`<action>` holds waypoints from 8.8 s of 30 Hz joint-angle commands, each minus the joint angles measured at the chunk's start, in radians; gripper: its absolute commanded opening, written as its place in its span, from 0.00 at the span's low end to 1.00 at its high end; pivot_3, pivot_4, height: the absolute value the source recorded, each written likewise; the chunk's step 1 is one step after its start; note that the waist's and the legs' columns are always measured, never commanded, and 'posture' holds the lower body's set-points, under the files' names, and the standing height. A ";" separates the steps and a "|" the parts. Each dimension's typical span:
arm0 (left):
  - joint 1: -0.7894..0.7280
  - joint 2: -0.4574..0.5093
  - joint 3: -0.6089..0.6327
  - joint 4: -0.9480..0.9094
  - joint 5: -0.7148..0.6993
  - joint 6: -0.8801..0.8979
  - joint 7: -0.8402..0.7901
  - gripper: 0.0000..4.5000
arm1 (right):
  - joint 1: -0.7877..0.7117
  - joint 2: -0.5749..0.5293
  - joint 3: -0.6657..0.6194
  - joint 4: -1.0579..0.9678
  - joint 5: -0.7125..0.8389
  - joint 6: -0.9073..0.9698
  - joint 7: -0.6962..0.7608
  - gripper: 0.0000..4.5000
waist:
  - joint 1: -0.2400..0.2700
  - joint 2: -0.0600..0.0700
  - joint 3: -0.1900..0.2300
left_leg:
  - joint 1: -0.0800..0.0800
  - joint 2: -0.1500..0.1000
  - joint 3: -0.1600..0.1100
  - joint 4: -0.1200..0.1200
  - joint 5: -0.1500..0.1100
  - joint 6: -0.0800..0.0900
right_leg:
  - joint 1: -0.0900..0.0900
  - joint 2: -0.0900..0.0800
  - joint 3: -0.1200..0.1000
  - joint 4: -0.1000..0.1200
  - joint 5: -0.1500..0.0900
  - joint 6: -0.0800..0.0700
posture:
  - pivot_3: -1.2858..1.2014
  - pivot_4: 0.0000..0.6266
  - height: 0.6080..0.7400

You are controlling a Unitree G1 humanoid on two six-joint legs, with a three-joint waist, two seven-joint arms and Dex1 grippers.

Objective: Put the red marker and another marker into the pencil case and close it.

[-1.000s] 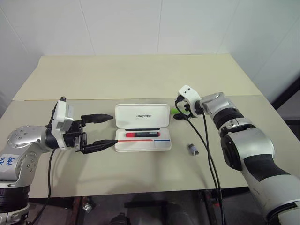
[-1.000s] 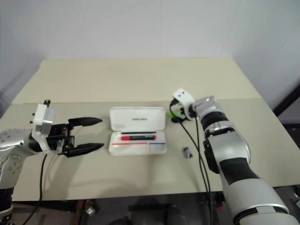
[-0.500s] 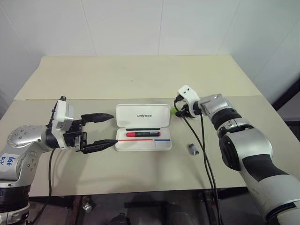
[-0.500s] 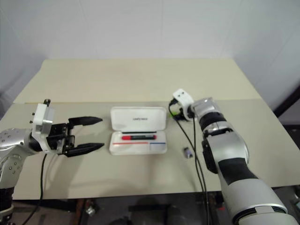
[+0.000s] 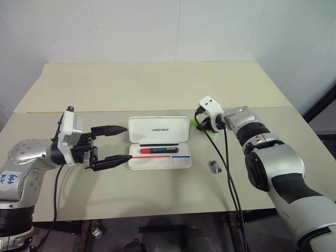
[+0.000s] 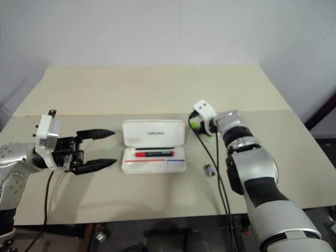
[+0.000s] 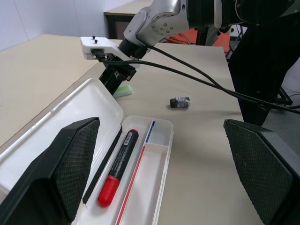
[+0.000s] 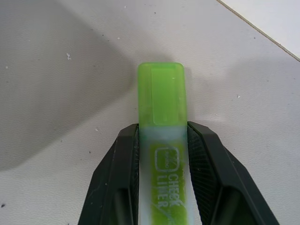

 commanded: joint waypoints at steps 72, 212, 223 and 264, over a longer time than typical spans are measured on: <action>0.235 -0.012 0.201 0.389 -0.040 -0.483 -0.395 1.00 | 0.326 0.023 0.544 -1.425 0.297 0.490 0.440 0.24 | 0.007 0.000 0.000 | -0.005 0.002 0.002 0.000 -0.002 -0.001 | -0.009 -0.001 -0.005 0.004 -0.003 -0.004 | 0.52 0.24 1.00; -0.035 0.001 -0.052 0.608 -0.068 -0.519 -0.455 1.00 | 1.022 -0.526 -0.004 -1.825 0.622 0.863 0.039 0.85 | 0.061 -0.004 -0.002 | -0.006 0.005 0.007 0.003 -0.004 -0.002 | -0.014 0.000 -0.009 0.006 -0.006 -0.008 | 0.52 0.24 1.00; -0.050 -0.001 -0.055 0.617 -0.072 -0.529 -0.455 1.00 | 1.000 -0.502 0.016 -1.792 0.626 0.813 0.004 0.08 | 0.059 -0.007 -0.004 | -0.005 0.005 0.007 0.003 -0.004 -0.002 | -0.014 0.000 -0.009 0.007 -0.006 -0.008 | 0.52 0.24 1.00; 0.071 -0.016 0.029 0.505 -0.067 -0.527 -0.417 1.00 | 0.476 -0.423 0.458 -1.416 0.407 0.310 0.472 0.08 | 0.058 -0.007 -0.004 | -0.006 0.006 0.009 0.004 -0.004 -0.002 | -0.015 0.001 -0.009 0.011 -0.005 -0.008 | 0.52 0.24 1.00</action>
